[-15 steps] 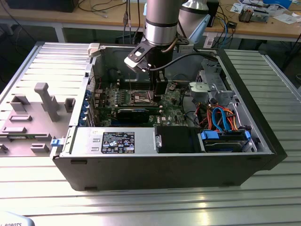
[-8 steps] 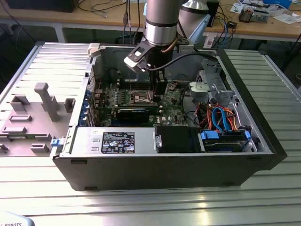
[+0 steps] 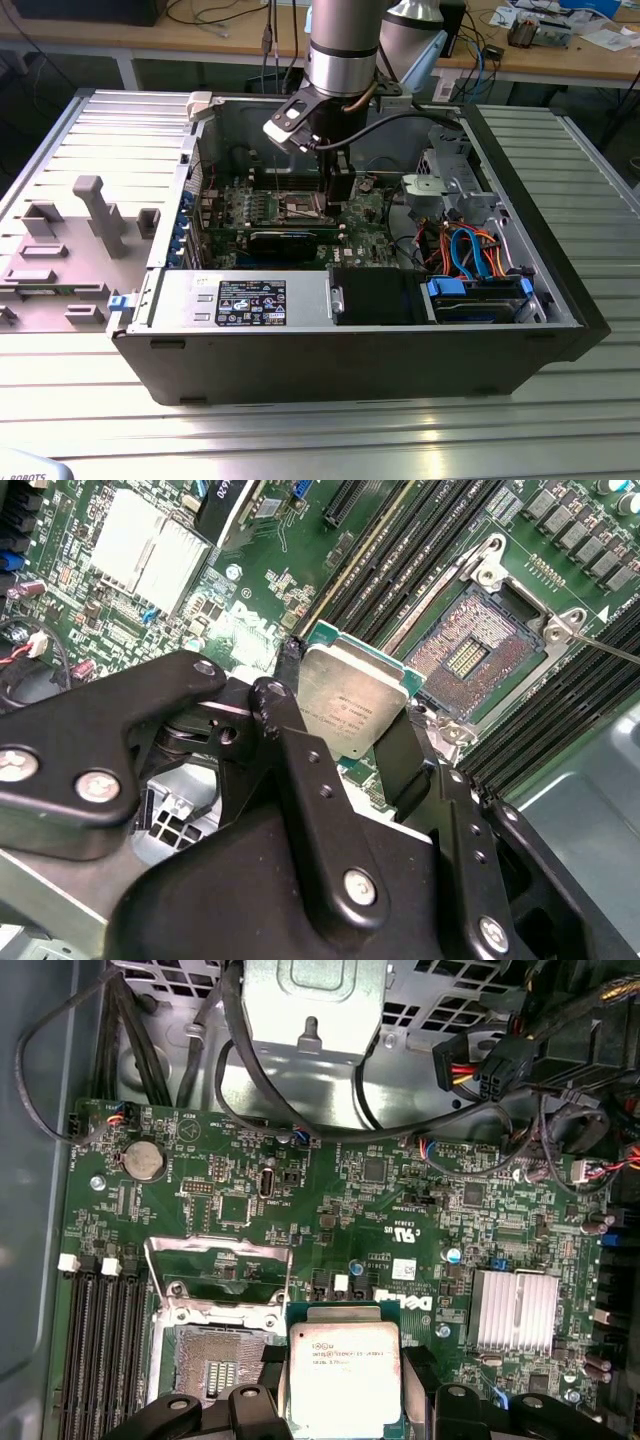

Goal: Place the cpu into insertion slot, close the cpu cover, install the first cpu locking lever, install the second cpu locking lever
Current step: 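Place the cpu into insertion slot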

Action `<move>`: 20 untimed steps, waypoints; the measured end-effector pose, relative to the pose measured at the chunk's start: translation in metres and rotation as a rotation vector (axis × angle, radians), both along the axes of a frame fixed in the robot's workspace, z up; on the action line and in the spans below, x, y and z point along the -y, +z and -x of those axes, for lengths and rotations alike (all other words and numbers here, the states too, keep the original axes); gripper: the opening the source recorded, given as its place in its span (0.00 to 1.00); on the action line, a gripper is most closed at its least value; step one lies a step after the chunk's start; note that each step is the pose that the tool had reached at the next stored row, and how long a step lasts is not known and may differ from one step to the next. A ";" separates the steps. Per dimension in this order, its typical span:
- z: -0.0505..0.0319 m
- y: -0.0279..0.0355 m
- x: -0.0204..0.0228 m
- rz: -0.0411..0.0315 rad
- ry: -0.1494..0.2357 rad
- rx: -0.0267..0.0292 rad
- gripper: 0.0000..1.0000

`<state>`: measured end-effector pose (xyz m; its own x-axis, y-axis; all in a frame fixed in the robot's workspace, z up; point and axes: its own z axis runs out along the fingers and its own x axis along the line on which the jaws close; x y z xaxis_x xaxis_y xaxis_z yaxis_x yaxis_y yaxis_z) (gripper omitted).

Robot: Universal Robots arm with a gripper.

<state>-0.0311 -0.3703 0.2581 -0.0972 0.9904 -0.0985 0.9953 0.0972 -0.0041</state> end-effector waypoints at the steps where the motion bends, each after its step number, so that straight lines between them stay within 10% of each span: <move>1: 0.0000 0.0000 0.0000 0.0002 -0.001 -0.0001 0.54; 20: 0.0000 -0.0004 0.0000 0.0043 -0.028 0.0001 0.54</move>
<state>-0.0311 -0.3703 0.2577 -0.0692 0.9923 -0.1028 0.9976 0.0691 -0.0044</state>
